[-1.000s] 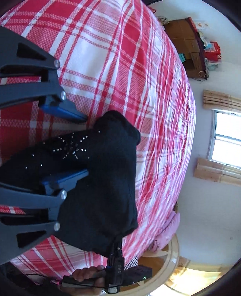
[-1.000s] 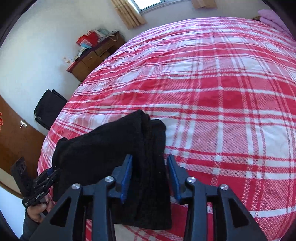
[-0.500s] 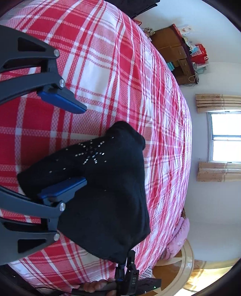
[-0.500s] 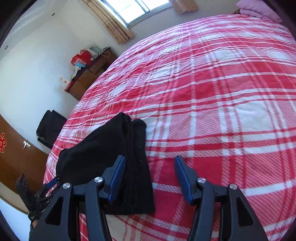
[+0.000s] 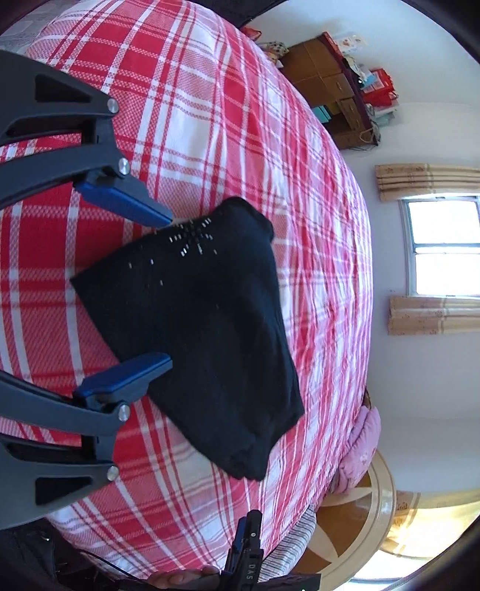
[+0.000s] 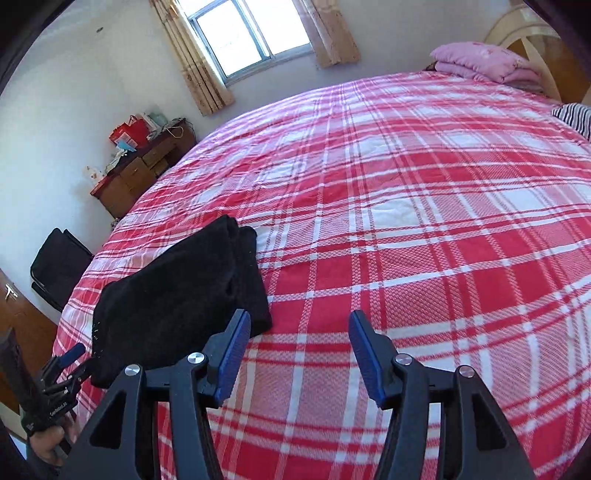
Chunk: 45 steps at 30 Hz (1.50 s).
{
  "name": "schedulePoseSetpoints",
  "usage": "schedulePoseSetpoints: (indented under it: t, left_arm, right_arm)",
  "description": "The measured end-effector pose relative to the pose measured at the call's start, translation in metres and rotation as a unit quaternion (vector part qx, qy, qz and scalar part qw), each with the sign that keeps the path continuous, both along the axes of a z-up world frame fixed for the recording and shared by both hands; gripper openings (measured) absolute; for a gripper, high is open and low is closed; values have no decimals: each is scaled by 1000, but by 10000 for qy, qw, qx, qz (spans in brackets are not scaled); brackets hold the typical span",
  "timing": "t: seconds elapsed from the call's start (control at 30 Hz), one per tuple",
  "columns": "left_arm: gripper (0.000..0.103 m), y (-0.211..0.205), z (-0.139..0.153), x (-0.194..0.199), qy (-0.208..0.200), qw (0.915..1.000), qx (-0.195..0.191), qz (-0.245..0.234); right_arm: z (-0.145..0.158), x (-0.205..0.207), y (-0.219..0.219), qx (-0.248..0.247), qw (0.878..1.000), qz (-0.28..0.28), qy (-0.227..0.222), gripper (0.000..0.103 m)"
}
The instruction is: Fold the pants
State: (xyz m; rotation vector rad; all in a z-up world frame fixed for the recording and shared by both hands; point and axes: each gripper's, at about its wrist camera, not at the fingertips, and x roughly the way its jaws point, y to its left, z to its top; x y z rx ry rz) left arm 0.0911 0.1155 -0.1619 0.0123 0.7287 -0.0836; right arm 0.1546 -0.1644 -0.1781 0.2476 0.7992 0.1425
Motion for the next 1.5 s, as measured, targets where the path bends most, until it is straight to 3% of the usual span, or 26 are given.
schedulePoseSetpoints:
  t: [0.33,0.47,0.67,1.5]
  left_arm:
    - [78,-23,40,-22,-602,9979,12,-219]
    - [99,-26,53,-31,-883,9959,-1,-187]
    - [100,-24,65,-36,-1093,9938,-55,-183]
    - [101,-31,65,-40,-1073,9940,60,-180]
  right_arm:
    - [65,-58,41,-1121,9875,238,-1084,63]
    - [86,-76,56,-1533,9776,292,-1412,66]
    - [97,-87,61,-1647,9745,306,-1490,66]
    - [115,-100,55,-1702,9714,160,-1647,66]
